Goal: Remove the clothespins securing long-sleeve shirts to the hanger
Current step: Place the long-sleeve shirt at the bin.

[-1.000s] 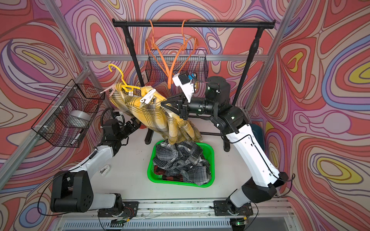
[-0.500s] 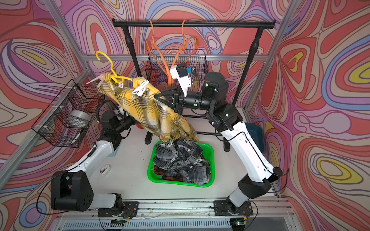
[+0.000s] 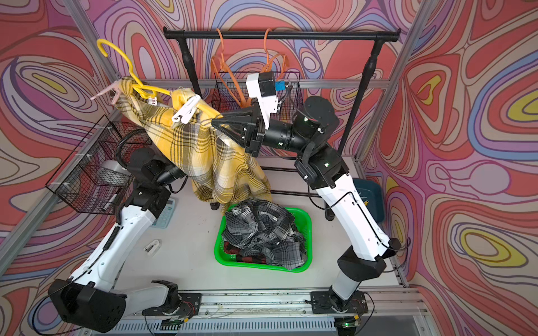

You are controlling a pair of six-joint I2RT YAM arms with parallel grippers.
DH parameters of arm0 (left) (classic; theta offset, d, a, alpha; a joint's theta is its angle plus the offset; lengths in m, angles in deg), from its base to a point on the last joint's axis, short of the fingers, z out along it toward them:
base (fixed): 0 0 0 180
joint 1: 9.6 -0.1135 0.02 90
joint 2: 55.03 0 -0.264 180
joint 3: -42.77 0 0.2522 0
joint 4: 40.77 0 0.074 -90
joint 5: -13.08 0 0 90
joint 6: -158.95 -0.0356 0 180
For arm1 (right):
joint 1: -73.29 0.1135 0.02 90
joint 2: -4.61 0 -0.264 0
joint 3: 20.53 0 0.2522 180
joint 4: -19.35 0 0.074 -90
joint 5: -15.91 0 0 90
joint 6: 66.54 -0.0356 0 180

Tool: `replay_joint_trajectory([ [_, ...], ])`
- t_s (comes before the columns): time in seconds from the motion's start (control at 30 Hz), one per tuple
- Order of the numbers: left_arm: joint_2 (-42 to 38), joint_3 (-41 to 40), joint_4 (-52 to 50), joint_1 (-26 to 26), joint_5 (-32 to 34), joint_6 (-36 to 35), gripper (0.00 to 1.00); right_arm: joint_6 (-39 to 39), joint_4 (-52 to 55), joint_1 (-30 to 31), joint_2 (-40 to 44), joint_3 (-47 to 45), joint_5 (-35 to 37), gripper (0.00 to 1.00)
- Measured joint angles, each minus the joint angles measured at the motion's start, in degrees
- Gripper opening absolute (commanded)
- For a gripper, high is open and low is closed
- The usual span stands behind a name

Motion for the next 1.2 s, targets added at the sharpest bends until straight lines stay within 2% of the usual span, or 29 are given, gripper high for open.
replay_joint_trajectory([
  [0.3,0.7,11.4,-4.3,6.2,-0.8,-2.1,0.00,-2.7,-6.3,0.0,-3.6,4.7,0.3,0.00],
  [0.5,1.7,12.6,-6.6,14.2,0.9,-4.9,0.00,-4.2,-8.3,0.0,-3.7,5.5,1.5,0.00],
  [0.63,3.8,12.7,-7.1,17.8,2.2,-5.9,0.00,-4.8,-8.0,0.0,-5.6,10.3,2.3,0.00],
  [0.73,5.6,14.0,-8.1,19.9,3.1,-6.3,0.00,-5.0,-8.3,0.0,-5.6,10.1,2.6,0.00],
  [0.97,6.2,13.1,-7.6,25.3,5.0,-6.5,0.00,-5.2,-9.9,0.1,2.6,-6.4,4.1,0.00],
  [1.1,5.2,6.4,-6.2,27.5,6.7,-6.5,0.00,-5.6,-12.3,0.1,9.2,-17.9,5.2,0.00],
  [1.2,3.4,-2.0,-5.0,28.0,8.9,-6.0,0.00,-5.8,-15.0,0.2,15.0,-29.1,6.5,0.00],
])
